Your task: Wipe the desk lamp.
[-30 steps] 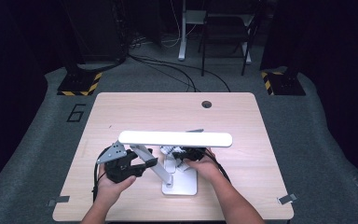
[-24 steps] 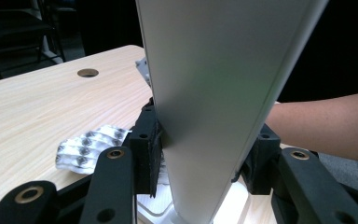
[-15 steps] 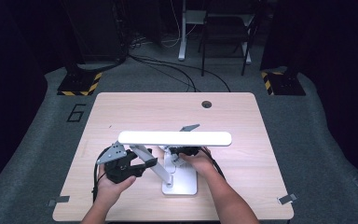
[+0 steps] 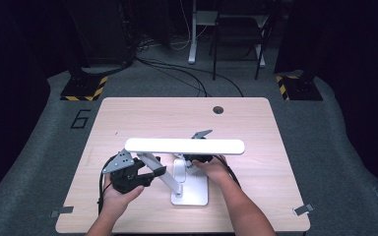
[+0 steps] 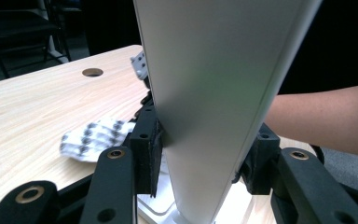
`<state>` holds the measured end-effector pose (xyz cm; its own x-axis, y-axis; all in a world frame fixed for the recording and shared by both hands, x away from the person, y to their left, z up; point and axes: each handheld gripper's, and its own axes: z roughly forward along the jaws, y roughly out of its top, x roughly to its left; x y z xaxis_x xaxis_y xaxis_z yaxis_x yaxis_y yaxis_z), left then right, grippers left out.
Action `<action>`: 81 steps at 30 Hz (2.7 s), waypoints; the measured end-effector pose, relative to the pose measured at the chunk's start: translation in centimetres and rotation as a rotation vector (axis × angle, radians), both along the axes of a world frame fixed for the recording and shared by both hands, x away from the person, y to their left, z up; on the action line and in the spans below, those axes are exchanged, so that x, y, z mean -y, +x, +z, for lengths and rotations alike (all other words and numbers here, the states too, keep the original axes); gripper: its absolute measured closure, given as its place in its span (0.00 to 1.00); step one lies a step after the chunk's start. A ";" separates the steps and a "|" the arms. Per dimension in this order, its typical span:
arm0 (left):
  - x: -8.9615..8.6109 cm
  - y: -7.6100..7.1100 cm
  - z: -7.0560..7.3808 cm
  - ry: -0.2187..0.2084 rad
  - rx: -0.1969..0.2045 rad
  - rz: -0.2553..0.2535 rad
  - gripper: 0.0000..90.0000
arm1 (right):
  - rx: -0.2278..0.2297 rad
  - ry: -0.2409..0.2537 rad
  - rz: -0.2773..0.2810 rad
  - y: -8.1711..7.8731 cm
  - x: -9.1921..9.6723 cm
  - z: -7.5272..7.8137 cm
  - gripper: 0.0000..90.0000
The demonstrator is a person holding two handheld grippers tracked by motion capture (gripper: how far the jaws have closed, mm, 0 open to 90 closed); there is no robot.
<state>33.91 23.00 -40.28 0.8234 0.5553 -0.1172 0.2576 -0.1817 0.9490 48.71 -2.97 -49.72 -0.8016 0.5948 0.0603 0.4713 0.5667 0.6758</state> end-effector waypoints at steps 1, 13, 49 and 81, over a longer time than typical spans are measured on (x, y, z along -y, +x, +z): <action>0.0 0.0 0.0 -0.002 -0.003 0.001 0.63 | 0.002 -0.009 -0.002 0.0 0.4 0.0 0.77; 0.1 0.0 0.0 0.004 0.002 0.006 0.63 | -0.005 -0.048 -0.067 -0.1 5.2 0.0 0.77; 0.0 0.1 0.0 0.005 -0.004 0.003 0.64 | 0.013 -0.045 -0.053 -1.6 5.2 0.1 0.76; 0.1 0.0 0.0 0.001 0.000 0.010 0.64 | -0.009 0.098 0.206 -8.0 0.0 0.5 0.77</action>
<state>33.89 22.87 -40.27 0.8175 0.5639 -0.1171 0.2600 -0.1799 0.9487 40.72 -2.96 -49.27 -0.9048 0.4093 0.1178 0.3588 0.5833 0.7287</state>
